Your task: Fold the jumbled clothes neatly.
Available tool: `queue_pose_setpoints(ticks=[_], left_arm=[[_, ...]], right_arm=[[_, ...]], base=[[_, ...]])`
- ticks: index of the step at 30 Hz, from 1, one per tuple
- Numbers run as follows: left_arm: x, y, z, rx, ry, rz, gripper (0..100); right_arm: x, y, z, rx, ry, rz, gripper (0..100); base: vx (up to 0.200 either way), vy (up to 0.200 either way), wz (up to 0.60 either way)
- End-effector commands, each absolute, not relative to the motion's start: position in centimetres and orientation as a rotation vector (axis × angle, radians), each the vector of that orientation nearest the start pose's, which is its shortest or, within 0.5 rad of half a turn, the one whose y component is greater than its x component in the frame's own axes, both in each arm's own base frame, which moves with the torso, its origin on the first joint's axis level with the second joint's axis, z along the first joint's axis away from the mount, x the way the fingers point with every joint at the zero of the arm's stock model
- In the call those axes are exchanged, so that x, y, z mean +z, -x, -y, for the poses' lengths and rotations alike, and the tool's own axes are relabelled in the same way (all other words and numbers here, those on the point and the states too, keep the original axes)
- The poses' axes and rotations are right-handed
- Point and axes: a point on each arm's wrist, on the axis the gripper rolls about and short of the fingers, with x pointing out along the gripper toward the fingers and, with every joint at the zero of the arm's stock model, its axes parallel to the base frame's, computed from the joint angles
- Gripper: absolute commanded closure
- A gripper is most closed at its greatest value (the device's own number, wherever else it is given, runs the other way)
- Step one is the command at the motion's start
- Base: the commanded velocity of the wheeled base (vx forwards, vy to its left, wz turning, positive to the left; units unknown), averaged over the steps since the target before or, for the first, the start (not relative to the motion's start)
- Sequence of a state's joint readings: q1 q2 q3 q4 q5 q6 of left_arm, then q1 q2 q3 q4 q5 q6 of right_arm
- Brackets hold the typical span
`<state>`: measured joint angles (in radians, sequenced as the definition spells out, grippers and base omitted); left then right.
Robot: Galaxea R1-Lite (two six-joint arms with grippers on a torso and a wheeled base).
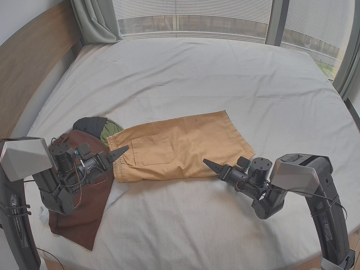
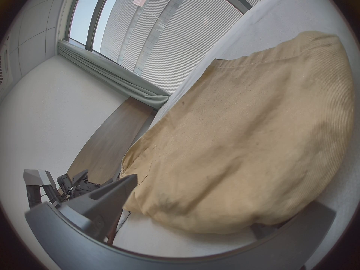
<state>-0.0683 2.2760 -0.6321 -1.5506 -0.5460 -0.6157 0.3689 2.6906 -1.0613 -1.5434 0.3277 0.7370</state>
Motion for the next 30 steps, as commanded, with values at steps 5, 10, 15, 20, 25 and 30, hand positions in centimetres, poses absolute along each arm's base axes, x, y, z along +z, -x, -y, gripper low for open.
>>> queue_pose_setpoints(ticks=[5, 10, 15, 20, 25, 30], left_arm=[[3.9, -35.4, 3.6, -0.568, 0.618, -0.282, 0], [3.8, -35.4, 3.7, -0.570, 0.613, -0.280, 0], [3.8, -35.5, 3.6, -0.566, 0.611, -0.279, 0], [3.5, -35.1, 3.5, -0.584, 0.596, -0.299, 0], [3.0, -35.0, 3.6, -0.599, 0.575, -0.311, 0], [3.0, -34.8, 3.1, -0.652, 0.541, -0.312, 0]], right_arm=[[-6.2, -40.4, -16.3, 0.623, -0.708, -0.355, 100], [-6.2, -40.3, -16.3, 0.623, -0.708, -0.357, 100], [-6.3, -40.3, -16.2, 0.619, -0.706, -0.362, 100], [-6.5, -39.3, -15.8, 0.605, -0.705, -0.401, 100], [-5.1, -38.6, -15.3, 0.598, -0.704, -0.405, 100], [-4.4, -37.7, -15.1, 0.593, -0.699, -0.419, 100]], base=[[0.000, 0.000, 0.00], [0.000, 0.000, 0.00], [0.000, 0.000, 0.00], [0.000, 0.000, 0.00], [0.000, 0.000, 0.00], [0.000, 0.000, 0.00]])
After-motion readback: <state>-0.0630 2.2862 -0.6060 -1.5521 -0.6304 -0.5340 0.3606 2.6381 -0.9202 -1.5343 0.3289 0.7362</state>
